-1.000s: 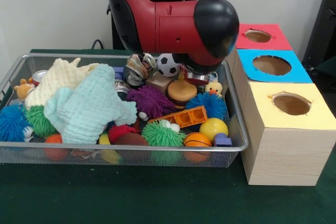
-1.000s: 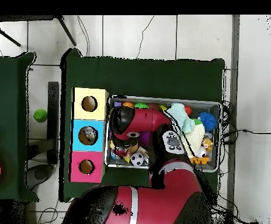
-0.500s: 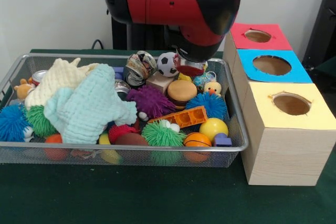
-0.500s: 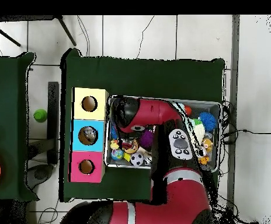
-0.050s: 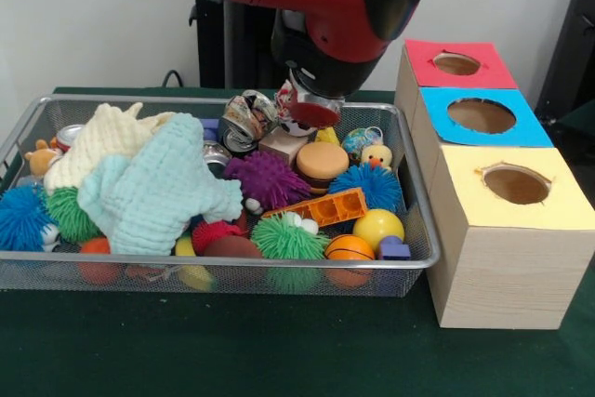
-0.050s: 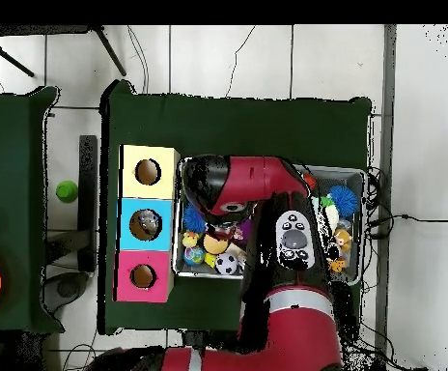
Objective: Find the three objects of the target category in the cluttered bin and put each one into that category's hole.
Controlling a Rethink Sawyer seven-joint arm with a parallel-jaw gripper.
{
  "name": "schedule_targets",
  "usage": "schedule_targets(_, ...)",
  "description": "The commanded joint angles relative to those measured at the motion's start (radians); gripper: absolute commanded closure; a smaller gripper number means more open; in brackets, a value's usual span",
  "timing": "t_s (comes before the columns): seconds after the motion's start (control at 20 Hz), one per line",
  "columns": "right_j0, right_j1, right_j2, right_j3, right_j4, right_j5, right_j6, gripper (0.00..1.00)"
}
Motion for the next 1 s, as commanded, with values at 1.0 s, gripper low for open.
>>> schedule_targets(1.0,-0.091,-0.057,0.116,0.119,0.099,-0.291,0.194,1.0)
